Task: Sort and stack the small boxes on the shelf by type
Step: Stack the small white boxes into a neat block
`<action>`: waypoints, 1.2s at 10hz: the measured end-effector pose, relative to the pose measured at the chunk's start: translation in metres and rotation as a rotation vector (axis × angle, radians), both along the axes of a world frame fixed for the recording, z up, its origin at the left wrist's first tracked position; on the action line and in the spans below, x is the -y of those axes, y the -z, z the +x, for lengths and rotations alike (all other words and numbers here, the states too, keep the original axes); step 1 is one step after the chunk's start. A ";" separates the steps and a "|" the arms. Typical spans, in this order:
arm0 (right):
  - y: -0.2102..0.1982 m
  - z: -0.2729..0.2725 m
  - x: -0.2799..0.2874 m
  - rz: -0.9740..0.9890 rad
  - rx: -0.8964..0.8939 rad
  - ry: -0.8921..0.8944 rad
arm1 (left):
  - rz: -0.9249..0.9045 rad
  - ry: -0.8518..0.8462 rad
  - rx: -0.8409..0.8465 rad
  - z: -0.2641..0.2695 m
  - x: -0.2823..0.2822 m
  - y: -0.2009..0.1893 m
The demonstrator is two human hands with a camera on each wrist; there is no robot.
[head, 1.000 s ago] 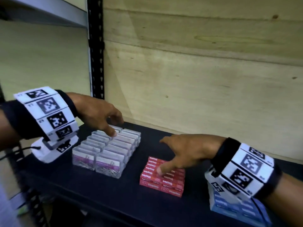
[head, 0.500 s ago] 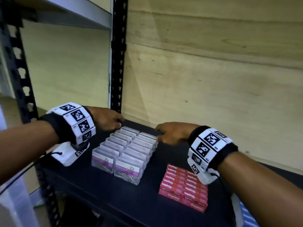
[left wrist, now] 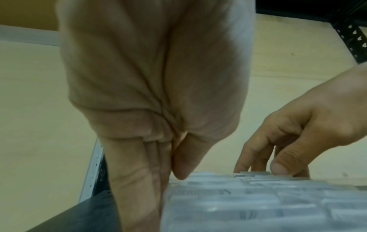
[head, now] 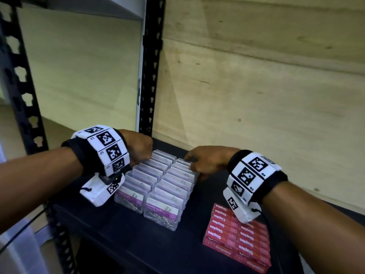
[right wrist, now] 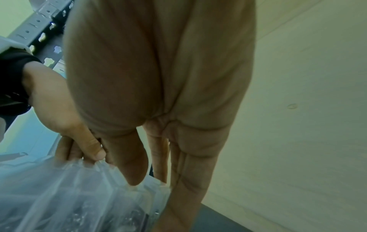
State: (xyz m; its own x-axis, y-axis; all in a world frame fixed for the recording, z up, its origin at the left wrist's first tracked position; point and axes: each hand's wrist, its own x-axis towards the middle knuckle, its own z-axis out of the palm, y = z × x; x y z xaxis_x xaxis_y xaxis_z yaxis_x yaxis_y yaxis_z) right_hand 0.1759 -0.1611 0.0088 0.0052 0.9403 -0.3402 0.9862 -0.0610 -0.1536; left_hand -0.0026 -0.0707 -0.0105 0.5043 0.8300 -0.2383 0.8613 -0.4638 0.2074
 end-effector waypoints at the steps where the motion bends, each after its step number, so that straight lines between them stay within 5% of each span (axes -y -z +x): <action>1: 0.001 0.001 0.000 -0.001 -0.027 0.017 | 0.009 0.003 -0.005 0.001 -0.001 0.002; 3: 0.002 0.002 0.001 -0.025 -0.122 0.073 | -0.113 0.032 -0.026 0.003 -0.009 -0.006; 6: 0.004 0.006 0.001 -0.065 -0.239 0.117 | 0.087 0.092 -0.049 0.003 -0.001 -0.006; 8: 0.002 0.005 0.000 -0.074 -0.229 0.114 | -0.128 0.078 -0.056 0.001 -0.008 -0.012; 12: -0.001 0.004 0.000 -0.119 -0.102 0.051 | -0.236 0.057 0.055 0.010 -0.019 -0.015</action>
